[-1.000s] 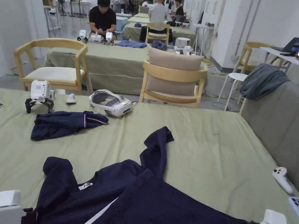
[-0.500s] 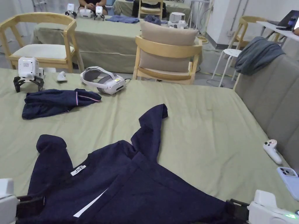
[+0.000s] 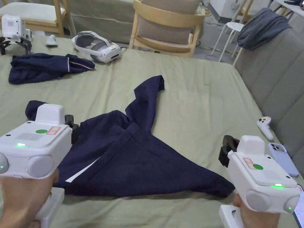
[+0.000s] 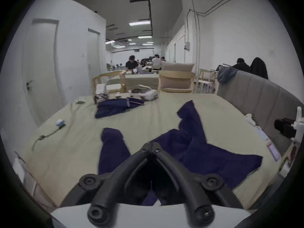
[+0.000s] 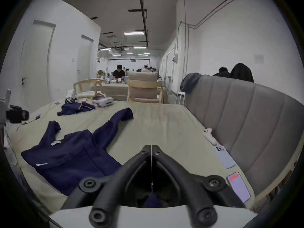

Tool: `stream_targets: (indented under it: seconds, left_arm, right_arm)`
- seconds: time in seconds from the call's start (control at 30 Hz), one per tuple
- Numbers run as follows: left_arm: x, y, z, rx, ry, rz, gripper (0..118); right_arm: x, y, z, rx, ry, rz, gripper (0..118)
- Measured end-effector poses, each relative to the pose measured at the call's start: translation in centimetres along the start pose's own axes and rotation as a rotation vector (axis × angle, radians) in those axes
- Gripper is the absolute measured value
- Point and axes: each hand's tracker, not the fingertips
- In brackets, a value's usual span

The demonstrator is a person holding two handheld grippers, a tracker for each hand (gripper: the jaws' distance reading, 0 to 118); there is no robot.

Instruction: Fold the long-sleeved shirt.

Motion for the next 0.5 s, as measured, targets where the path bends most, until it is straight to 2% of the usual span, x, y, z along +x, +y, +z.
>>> stream_targets:
  seconds: [0.07, 0.1, 0.13, 0.17, 0.2, 0.23, 0.3, 0.37, 0.4, 0.43, 0.5]
  left_arm:
    - [0.0, -0.2, -1.1, -0.002, 0.02, -0.042, 4]
    - [0.1, -0.1, -1.2, -0.005, 0.017, -0.046, 4]
    - [0.0, -0.1, -1.2, -0.013, 0.003, -0.037, 4]
    - [0.0, -0.2, -1.7, -0.026, -0.009, -0.029, 4]
    - [0.0, -0.2, -1.9, -0.029, -0.01, -0.028, 4]
    - [-0.1, -0.3, -2.2, -0.034, -0.01, -0.028, 4]
    - [-0.2, -0.8, -2.7, -0.049, -0.016, -0.027, 4]
    - [-0.3, -1.2, -3.2, -0.066, -0.02, -0.022, 4]
    - [-0.3, -1.3, -3.5, -0.078, -0.022, -0.022, 4]
    - [-0.1, -2.0, -4.0, -0.089, -0.025, -0.023, 4]
    - [-0.2, -2.4, -4.9, -0.117, -0.026, -0.022, 4]
  right_arm:
    - [1.0, 0.1, 0.1, -0.026, 0.009, -0.024, 1]
    - [1.7, 0.0, -0.1, -0.066, 0.017, -0.054, 15]
    - [3.8, -1.2, -1.5, -0.111, 0.031, -0.111, 70]
    - [5.0, -1.7, -2.1, -0.153, 0.025, -0.153, 111]
    - [6.0, -2.2, -2.8, -0.199, 0.01, -0.185, 115]
    - [7.0, -3.1, -3.8, -0.262, 0.009, -0.218, 112]
    - [7.2, -2.9, -2.6, -0.302, -0.021, -0.259, 115]
    - [7.6, -4.4, -3.8, -0.434, -0.038, -0.289, 115]
    - [9.8, -6.7, -5.8, -0.477, -0.023, -0.336, 115]
    - [10.2, -7.8, -6.6, -0.514, -0.002, -0.372, 114]
    - [10.8, -9.5, -7.7, -0.58, 0.022, -0.493, 107]
